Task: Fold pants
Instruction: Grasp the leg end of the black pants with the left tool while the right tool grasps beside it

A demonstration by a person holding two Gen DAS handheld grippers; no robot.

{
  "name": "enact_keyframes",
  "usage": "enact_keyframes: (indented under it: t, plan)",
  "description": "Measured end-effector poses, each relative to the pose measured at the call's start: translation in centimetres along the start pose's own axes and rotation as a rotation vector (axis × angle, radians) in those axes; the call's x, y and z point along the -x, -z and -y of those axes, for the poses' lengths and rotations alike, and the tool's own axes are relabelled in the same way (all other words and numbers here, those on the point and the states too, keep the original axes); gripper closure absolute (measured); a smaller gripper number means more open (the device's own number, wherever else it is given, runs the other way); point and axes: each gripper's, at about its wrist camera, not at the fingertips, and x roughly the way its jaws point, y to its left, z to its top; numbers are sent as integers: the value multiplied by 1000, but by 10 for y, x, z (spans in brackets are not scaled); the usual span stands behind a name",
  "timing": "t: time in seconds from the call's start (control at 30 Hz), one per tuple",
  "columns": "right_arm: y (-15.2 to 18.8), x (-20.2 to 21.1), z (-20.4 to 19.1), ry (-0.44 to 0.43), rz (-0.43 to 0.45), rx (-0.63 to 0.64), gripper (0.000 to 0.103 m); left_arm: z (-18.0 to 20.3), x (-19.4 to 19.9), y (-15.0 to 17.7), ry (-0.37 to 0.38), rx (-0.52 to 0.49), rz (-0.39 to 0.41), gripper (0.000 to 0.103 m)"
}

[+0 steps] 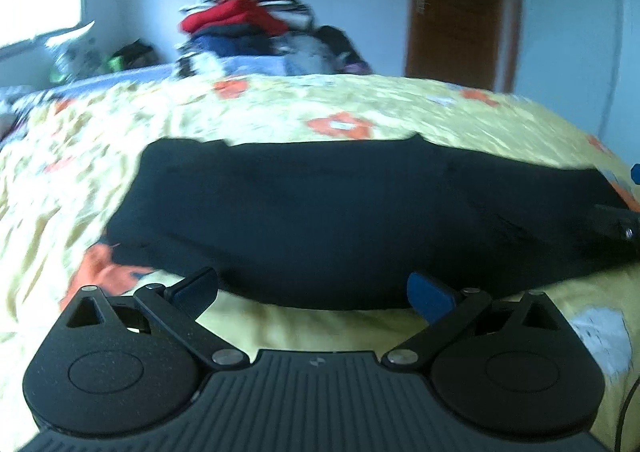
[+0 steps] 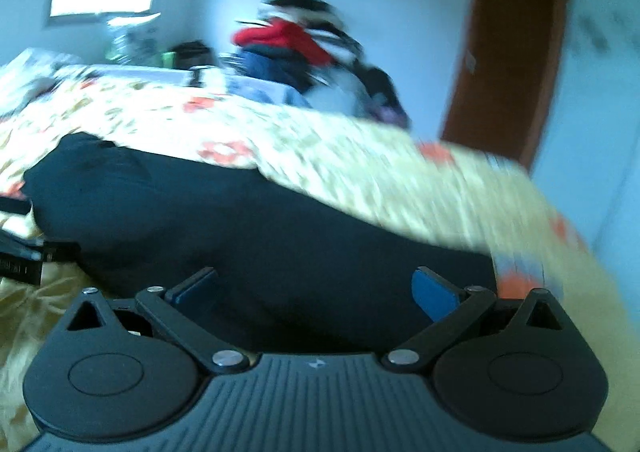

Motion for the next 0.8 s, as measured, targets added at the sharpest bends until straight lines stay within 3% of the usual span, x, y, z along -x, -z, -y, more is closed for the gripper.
enact_keyframes:
  t: [0.27, 0.5, 0.57, 0.63, 0.8]
  plan:
    - [-43, -10, -88, -217, 85, 302, 0, -84, 2, -14, -42, 319, -54, 2]
    - [-37, -18, -173, -244, 121, 580, 0, -137, -5, -13, 114, 624, -127, 1]
    - [-31, -22, -192, -243, 111, 651, 7, -143, -7, -14, 150, 659, -129, 1]
    - [-26, -27, -204, -234, 107, 719, 22, -146, -11, -15, 198, 699, -141, 1]
    - [-8, -41, -236, -169, 130, 920, 47, -160, -30, -12, 362, 846, -188, 1]
